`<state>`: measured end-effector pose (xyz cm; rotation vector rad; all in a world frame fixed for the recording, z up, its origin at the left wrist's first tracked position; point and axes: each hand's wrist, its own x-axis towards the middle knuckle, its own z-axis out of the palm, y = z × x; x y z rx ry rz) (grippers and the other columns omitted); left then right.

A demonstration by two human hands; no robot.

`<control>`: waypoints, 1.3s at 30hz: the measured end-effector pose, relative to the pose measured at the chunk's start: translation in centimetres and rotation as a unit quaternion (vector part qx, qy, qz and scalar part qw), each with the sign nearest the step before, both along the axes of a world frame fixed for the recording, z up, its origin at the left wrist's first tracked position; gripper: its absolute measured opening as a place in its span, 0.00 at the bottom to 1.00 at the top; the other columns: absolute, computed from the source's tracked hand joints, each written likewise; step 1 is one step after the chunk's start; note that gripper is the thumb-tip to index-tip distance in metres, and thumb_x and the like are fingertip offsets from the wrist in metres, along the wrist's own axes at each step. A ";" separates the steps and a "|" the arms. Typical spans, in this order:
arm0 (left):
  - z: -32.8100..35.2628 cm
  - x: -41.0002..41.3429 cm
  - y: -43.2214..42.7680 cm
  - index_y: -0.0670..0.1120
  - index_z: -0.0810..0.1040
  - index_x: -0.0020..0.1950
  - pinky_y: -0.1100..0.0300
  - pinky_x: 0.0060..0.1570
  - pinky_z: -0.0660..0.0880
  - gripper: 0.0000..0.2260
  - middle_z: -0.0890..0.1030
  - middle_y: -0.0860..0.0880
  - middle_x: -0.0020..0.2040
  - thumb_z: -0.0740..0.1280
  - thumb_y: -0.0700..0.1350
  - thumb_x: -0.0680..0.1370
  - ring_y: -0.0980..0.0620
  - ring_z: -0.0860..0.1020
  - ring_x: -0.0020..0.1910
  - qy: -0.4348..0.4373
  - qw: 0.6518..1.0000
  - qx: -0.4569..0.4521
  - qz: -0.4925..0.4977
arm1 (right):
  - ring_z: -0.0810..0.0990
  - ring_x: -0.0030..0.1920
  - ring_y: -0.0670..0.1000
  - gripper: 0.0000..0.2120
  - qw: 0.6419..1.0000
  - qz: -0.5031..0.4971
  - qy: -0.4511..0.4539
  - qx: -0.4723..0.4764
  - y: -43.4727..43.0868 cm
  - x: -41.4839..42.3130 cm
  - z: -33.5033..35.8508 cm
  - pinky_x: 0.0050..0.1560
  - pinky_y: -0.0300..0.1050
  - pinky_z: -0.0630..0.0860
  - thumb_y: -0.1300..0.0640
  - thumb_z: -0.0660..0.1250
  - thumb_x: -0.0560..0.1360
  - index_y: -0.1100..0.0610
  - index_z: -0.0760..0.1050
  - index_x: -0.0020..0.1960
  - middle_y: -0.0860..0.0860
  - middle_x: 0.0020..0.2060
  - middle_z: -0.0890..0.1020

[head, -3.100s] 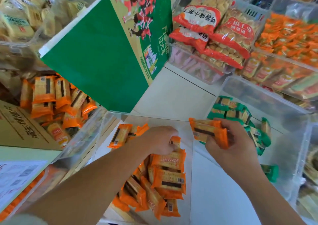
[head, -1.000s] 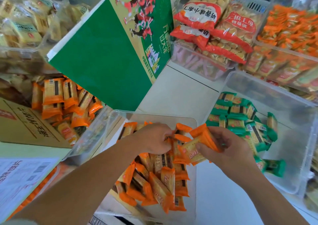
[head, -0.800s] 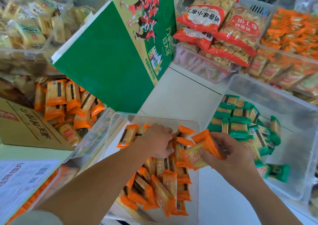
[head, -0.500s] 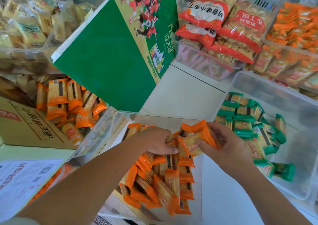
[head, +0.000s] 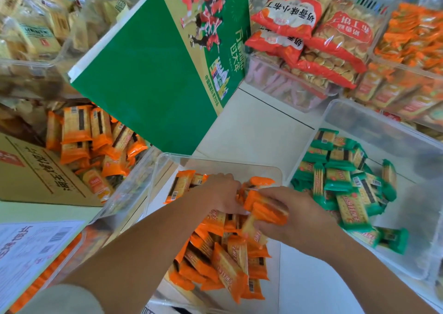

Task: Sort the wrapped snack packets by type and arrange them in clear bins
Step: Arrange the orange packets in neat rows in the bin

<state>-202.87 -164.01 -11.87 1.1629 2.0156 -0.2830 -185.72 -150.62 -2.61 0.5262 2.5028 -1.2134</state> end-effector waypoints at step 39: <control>-1.1 2.4 0.4 0.51 0.80 0.55 0.54 0.45 0.80 0.19 0.82 0.54 0.45 0.67 0.66 0.77 0.54 0.81 0.45 -0.053 0.916 0.238 0.318 | 0.85 0.50 0.42 0.23 0.924 -0.335 0.116 -0.146 -0.2 5.2 0.1 0.46 0.43 0.83 0.58 0.80 0.70 0.44 0.79 0.61 0.40 0.48 0.86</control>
